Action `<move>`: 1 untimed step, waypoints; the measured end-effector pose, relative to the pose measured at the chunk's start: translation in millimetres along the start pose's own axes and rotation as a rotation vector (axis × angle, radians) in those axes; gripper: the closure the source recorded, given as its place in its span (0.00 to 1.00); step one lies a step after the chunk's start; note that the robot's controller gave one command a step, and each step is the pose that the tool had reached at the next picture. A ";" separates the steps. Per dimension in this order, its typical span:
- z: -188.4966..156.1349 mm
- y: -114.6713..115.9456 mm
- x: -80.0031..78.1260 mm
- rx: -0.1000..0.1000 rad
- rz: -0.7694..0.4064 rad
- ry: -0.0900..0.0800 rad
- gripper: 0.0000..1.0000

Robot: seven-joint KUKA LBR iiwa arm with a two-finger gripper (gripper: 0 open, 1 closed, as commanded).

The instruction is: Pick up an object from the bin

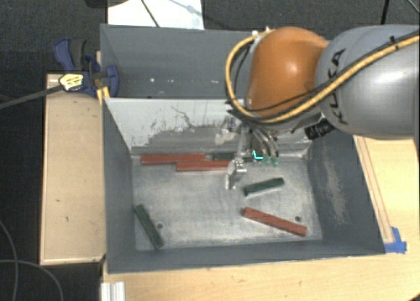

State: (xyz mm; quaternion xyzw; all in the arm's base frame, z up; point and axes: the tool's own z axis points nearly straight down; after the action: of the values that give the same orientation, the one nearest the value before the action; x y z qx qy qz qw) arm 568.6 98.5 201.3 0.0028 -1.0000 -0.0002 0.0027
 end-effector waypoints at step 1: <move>-3.0 -0.3 -0.7 -0.001 0.001 -0.004 0.00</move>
Offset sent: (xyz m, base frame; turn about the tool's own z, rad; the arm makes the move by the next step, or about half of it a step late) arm -0.0460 -0.0081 0.0979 -0.1189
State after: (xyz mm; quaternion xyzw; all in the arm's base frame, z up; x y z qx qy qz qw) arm 569.3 98.2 204.3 0.0022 -1.0000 -0.0004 0.0005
